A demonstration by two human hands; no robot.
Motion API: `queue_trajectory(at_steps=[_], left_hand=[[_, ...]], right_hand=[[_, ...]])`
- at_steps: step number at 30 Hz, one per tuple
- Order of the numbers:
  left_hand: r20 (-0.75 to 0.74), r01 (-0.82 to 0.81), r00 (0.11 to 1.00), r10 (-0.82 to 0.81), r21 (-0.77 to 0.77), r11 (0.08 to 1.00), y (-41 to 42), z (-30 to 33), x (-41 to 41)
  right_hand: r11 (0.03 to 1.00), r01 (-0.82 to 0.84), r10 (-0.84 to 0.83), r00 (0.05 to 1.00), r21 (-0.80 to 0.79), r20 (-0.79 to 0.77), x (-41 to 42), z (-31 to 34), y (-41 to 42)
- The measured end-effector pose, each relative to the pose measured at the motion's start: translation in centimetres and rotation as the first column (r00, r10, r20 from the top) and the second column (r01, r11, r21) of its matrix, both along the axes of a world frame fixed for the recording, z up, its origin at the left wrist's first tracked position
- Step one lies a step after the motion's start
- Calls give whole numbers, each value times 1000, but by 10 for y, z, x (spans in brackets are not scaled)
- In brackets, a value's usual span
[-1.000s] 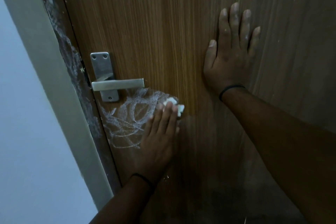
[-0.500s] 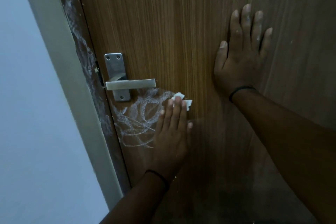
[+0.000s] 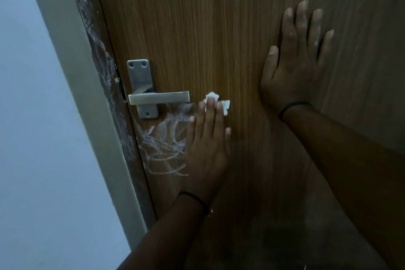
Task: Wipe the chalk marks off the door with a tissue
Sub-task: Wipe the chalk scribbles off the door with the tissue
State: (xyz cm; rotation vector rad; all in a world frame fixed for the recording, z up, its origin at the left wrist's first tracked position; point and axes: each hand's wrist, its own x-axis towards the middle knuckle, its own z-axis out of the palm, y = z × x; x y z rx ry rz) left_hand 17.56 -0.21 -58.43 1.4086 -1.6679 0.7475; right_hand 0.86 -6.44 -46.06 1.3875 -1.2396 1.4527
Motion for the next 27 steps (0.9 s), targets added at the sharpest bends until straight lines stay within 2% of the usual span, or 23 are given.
queue_trajectory(at_steps=[2, 6, 7, 9, 11, 14, 16, 22, 27], left_hand=[[-29, 21, 999, -22, -2, 1000, 1, -1, -8], [161, 48, 986, -53, 39, 998, 7, -14, 4], [146, 50, 988, -51, 7, 999, 3, -8, 11], [12, 15, 1000, -14, -57, 998, -3, 11, 17], [-56, -8, 998, 5, -56, 998, 0, 15, 15], [35, 14, 999, -14, 17, 1000, 8, 1, 13], [58, 24, 998, -25, 9, 1000, 7, 2, 20], [-141, -64, 989, 49, -106, 992, 4, 23, 28], [-71, -55, 996, 51, -51, 997, 7, 9, 39]], right_hand=[[1000, 10, -10, 1000, 2, -1, 0, -1, -1], [1000, 0, 0, 1000, 17, 6, -2, -2, 3], [1000, 2, -2, 1000, 11, 6, -1, -2, 3], [1000, 11, -10, 1000, -3, 5, 0, 0, 1], [1000, 4, -4, 1000, -2, 7, 0, -1, 0], [999, -8, 8, 1000, 47, 15, -1, -4, 3], [998, 8, -9, 1000, 64, 17, 3, -9, 5], [997, 21, -23, 999, 77, 29, 9, -13, 2], [998, -18, 15, 999, 63, 38, 6, -16, -2]])
